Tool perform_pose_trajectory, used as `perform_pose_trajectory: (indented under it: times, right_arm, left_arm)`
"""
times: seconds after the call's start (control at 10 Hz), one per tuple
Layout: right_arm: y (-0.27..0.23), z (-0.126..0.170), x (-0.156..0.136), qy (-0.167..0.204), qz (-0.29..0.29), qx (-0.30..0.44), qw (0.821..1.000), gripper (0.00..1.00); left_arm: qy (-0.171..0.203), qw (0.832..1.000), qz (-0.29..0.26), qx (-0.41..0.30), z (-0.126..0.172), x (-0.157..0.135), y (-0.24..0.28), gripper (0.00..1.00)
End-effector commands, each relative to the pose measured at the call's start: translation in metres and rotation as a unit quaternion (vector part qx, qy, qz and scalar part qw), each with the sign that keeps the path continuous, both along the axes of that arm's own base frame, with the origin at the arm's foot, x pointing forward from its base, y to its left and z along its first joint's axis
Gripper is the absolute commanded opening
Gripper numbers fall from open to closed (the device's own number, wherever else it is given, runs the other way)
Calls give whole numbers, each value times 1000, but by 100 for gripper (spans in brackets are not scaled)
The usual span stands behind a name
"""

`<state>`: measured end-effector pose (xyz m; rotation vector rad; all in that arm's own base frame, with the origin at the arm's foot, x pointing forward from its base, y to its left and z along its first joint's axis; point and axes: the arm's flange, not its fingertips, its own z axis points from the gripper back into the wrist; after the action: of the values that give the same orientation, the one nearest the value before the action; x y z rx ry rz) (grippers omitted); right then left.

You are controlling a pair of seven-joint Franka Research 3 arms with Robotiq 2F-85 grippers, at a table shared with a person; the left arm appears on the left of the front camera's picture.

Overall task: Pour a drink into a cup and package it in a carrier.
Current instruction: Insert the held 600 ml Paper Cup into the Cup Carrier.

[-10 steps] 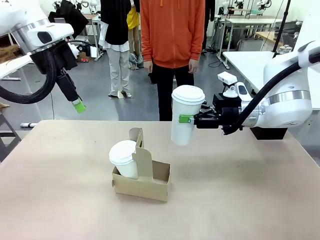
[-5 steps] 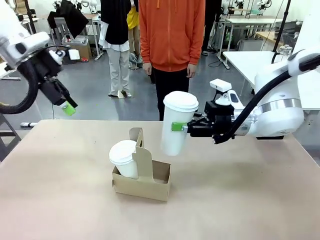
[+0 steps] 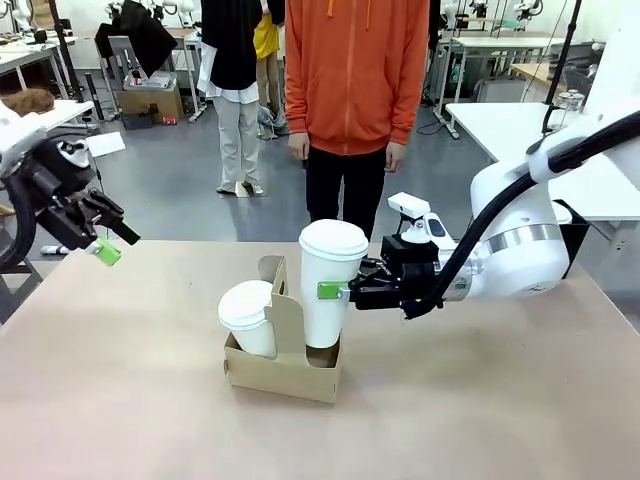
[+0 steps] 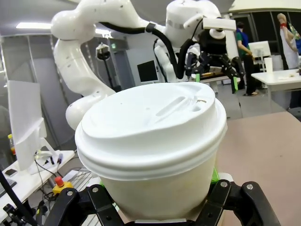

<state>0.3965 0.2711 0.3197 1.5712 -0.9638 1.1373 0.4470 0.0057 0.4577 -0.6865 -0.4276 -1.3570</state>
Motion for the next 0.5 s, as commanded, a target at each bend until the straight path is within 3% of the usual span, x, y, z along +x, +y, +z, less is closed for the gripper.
perform_pose_trajectory:
  times: [0.0,0.1,0.2,0.4]
  right_arm:
    - [10,-4,4,-23,-14,9,1000,80]
    - [11,-12,4,-27,-13,3,1000,80]
    - [12,-18,4,-34,-11,-2,999,80]
    - [14,-32,5,-56,1,1,998,80]
  left_arm:
    - [-2,999,-29,-41,-15,-3,5,100]
    - [39,998,-34,-33,-21,-7,4,100]
    - [-4,1000,-15,-14,-10,-2,3,100]
    - [-4,1000,-15,-14,-10,-2,3,100]
